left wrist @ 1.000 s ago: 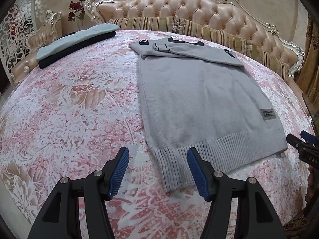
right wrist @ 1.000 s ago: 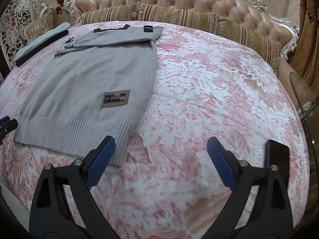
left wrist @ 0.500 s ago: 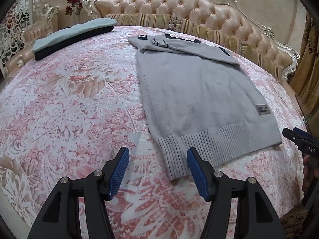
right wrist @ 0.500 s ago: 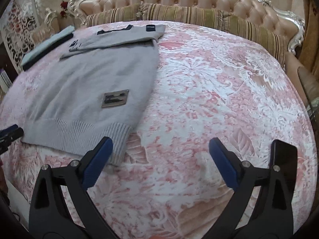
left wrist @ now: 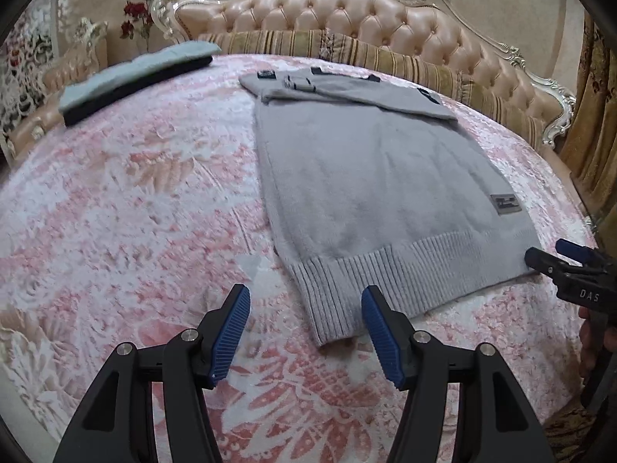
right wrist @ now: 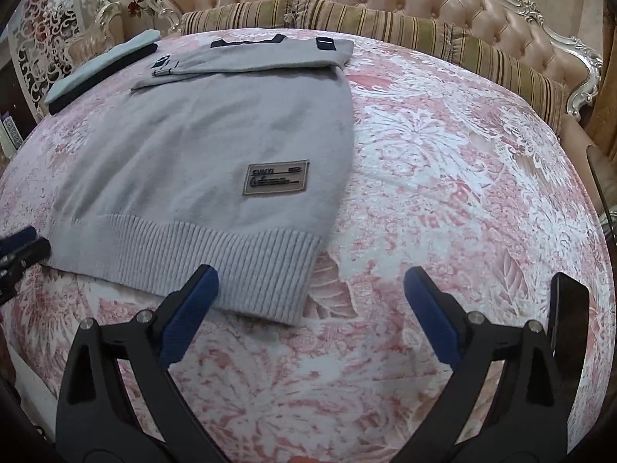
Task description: Fold clothes
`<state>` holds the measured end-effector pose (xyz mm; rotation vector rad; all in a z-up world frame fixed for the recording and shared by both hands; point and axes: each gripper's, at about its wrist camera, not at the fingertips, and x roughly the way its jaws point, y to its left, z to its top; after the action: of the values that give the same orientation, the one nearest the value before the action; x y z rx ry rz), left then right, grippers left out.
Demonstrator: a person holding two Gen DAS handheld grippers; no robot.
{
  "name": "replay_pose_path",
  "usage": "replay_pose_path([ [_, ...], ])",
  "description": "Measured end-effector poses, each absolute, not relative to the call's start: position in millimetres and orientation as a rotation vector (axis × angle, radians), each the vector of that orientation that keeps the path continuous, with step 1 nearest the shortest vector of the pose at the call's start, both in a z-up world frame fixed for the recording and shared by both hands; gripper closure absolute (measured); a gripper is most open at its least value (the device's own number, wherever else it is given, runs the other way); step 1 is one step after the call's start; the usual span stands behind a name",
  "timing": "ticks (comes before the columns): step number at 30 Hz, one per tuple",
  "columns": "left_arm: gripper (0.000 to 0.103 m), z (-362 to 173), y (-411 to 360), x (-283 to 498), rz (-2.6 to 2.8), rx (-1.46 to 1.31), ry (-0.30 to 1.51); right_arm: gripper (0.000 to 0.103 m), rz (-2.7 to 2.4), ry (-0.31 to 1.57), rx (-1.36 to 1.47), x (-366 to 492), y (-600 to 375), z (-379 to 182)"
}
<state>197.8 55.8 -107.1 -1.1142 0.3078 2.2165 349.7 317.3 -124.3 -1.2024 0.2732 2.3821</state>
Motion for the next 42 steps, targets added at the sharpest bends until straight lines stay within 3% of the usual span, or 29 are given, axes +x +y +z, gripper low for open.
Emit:
replay_pose_path([
  [20, 0.042, -105.8, 62.2, 198.3, 2.280, -1.129, 0.423, 0.006, 2.363, 0.241, -1.225, 346.0, 316.8, -128.2],
  [24, 0.043, -106.2, 56.9, 198.0, 2.255, -1.123, 0.400, 0.006, 2.399, 0.304, -1.188, 355.5, 321.1, -121.5],
  [28, 0.050, -105.6, 36.1, 201.1, 2.144, -1.071, 0.320, 0.006, 2.473, 0.375, -1.174, 371.5, 326.8, -114.9],
  [30, 0.064, -111.1, 33.8, 204.8, 2.116, -1.053, 0.359, 0.006, 2.492, 0.393, -1.164, 378.4, 328.8, -113.6],
  [31, 0.064, -113.1, 33.9, 205.6, 2.097, -1.047, 0.357, 0.006, 2.488, 0.402, -1.164, 380.6, 330.0, -114.8],
  [33, 0.079, -113.9, 34.4, 206.3, 2.068, -1.024, 0.322, 0.006, 2.478, 0.433, -1.166, 382.7, 333.8, -117.0],
  [38, 0.081, -113.9, 49.4, 215.1, 2.036, -0.978, 0.386, 0.006, 2.478, 0.423, -1.160, 388.2, 337.4, -115.9],
  [40, 0.093, -111.2, 50.0, 212.4, 2.023, -0.991, 0.367, 0.006, 2.477, 0.421, -1.153, 390.5, 338.9, -115.7],
  [42, 0.094, -103.7, 47.3, 211.2, 2.001, -0.986, 0.336, 0.006, 2.483, 0.435, -1.154, 391.9, 339.3, -116.1],
])
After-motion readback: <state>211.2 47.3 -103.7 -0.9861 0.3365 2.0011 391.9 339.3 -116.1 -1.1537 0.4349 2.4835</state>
